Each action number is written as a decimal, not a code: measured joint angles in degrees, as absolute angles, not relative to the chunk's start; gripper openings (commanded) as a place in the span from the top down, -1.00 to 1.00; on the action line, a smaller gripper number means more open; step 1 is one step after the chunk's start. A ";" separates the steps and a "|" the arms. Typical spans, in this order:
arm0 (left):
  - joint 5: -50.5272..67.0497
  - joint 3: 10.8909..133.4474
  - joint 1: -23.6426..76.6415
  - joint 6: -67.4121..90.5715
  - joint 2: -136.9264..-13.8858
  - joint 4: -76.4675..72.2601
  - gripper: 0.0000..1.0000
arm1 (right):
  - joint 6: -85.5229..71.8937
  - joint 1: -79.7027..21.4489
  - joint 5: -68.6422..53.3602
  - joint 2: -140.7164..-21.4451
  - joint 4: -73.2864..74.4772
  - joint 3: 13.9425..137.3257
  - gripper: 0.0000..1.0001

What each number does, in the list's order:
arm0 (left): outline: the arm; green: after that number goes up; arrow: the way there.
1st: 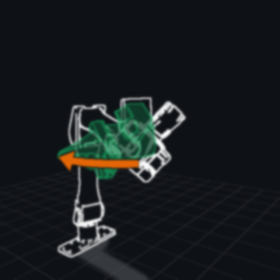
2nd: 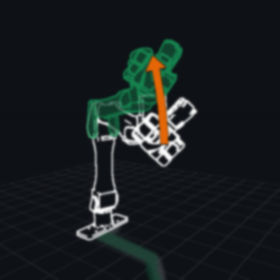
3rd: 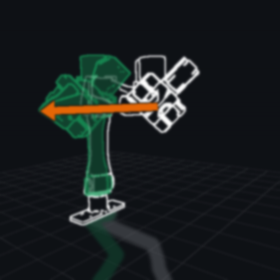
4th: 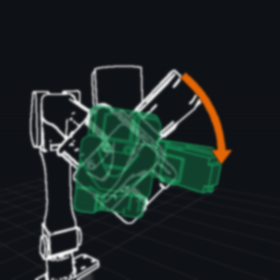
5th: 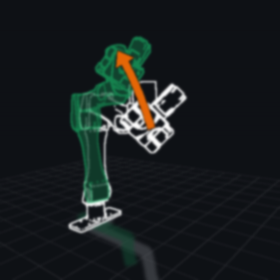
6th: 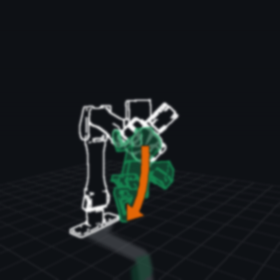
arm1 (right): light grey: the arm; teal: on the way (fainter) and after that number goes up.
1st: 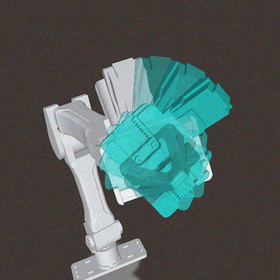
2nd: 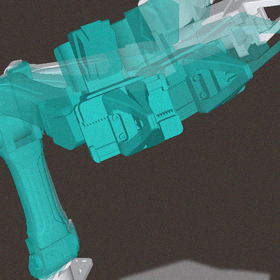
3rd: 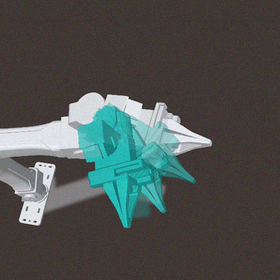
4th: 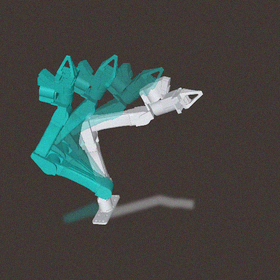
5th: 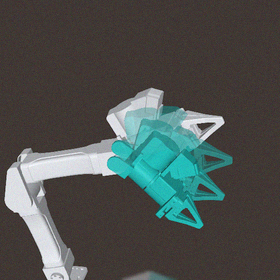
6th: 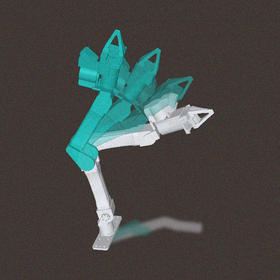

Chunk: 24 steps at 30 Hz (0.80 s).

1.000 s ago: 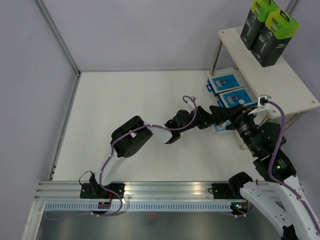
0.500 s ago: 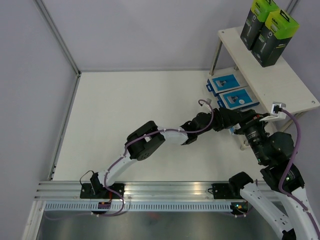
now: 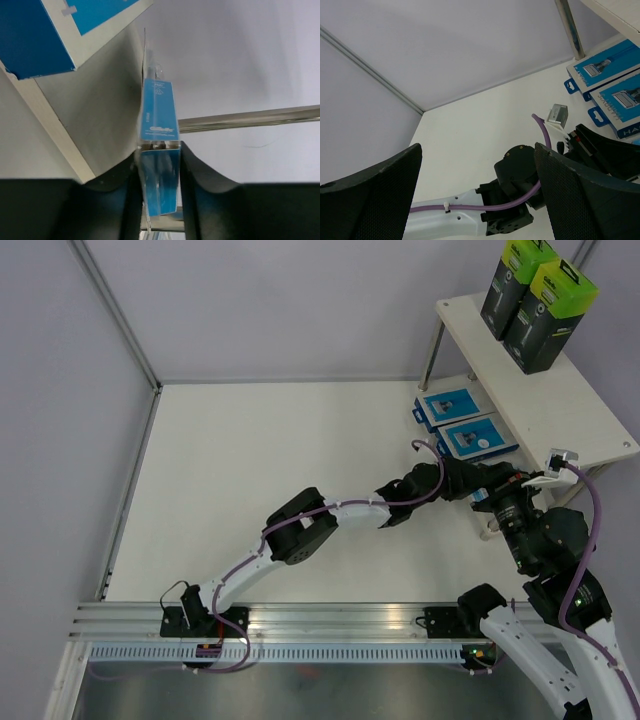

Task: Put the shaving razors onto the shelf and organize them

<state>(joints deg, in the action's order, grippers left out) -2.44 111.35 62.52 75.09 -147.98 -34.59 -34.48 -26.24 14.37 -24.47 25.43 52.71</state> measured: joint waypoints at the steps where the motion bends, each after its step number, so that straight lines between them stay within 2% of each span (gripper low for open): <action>1: -2.52 111.87 62.72 74.72 -148.09 -33.71 0.16 | -34.30 -26.24 14.52 -24.47 25.50 52.71 -0.96; 3: -2.66 112.62 63.00 73.73 -148.14 -31.46 -0.07 | -33.95 -26.24 14.90 -24.49 25.56 52.71 -0.96; 7: -2.72 112.88 63.16 71.85 -148.14 -28.32 -0.21 | -33.17 -26.24 15.38 -24.53 25.76 52.71 -0.96; 18: -2.04 116.01 63.13 65.63 -148.00 -21.45 -0.29 | -33.10 -26.24 15.55 -24.49 25.76 51.83 -0.96; 24: -2.07 117.64 63.13 62.19 -145.75 -12.03 -0.29 | -33.41 -26.24 15.55 -24.60 25.71 51.77 -0.96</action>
<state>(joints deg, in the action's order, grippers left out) -2.07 117.64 63.13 62.19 -145.75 -12.03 -33.41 -26.24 15.55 -24.60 25.71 51.77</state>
